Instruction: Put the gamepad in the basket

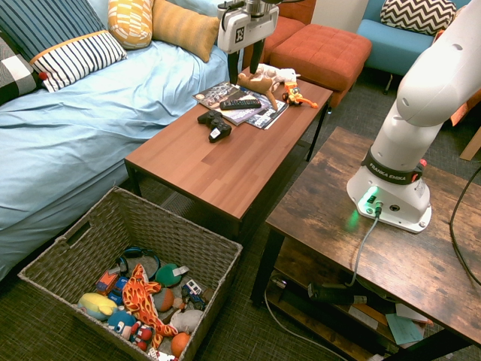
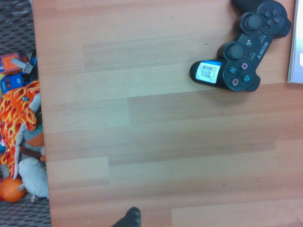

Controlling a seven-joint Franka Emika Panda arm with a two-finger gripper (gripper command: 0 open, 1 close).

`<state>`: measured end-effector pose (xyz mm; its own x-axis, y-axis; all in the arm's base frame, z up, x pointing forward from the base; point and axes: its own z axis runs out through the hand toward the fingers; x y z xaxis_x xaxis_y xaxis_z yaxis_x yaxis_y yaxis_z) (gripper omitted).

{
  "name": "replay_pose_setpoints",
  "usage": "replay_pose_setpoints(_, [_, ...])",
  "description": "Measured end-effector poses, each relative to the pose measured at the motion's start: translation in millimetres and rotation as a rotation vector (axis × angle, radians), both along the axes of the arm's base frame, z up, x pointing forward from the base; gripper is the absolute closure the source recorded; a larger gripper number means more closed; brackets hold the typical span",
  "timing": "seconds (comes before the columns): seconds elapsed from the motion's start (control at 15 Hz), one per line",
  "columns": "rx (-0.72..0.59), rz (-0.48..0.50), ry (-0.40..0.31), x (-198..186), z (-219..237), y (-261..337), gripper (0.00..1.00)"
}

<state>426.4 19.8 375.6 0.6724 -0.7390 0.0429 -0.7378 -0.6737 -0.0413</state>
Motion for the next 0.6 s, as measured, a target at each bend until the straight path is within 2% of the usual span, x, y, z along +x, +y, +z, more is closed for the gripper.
replay_pose_setpoints(0.27, [0.002, -0.018, -0.006, 8, -10, -1, 0.0])
replay_pose_setpoints(0.6, [-0.019, -0.132, -0.025, 52, -56, -15, 0.0])
